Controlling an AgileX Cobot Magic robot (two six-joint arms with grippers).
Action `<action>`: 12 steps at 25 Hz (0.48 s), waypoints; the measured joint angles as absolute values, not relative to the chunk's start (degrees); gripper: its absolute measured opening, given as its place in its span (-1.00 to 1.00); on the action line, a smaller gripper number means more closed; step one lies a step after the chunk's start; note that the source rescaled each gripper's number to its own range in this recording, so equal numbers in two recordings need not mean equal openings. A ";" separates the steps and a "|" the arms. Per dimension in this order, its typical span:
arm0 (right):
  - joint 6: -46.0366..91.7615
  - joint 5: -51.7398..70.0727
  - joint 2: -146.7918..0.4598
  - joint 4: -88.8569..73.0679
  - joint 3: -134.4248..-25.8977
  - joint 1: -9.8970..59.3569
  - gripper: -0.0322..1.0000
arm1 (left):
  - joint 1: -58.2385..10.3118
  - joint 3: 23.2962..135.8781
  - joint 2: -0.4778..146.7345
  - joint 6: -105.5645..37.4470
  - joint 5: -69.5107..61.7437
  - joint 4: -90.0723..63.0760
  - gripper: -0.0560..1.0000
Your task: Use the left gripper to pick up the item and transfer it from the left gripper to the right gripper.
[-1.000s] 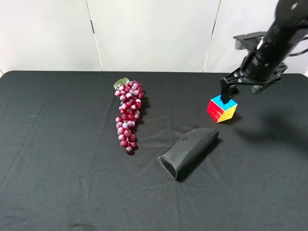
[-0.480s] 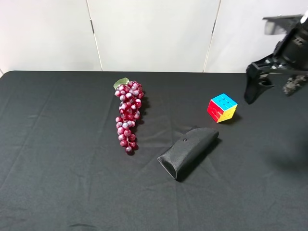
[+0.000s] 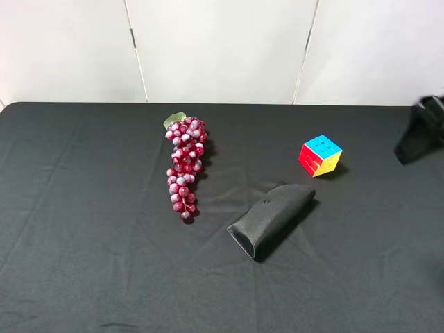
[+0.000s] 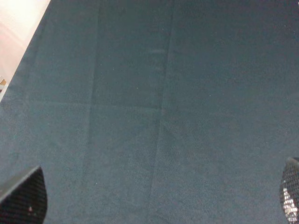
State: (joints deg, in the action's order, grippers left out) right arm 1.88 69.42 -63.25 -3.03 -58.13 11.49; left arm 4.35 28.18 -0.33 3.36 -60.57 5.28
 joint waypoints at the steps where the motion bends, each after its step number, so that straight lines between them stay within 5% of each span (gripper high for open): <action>1: 1.88 69.44 -61.30 -3.03 -56.65 11.49 0.99 | 4.35 28.18 -0.33 3.36 -60.57 5.28 1.00; 12: 0.78 69.69 -31.37 -3.03 -42.99 11.49 0.99 | 4.35 28.18 -0.33 3.36 -60.57 5.28 1.00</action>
State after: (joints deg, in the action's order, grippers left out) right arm 0.78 69.69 -31.37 -3.03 -42.99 11.49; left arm 4.35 28.18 -0.33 3.36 -60.57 5.28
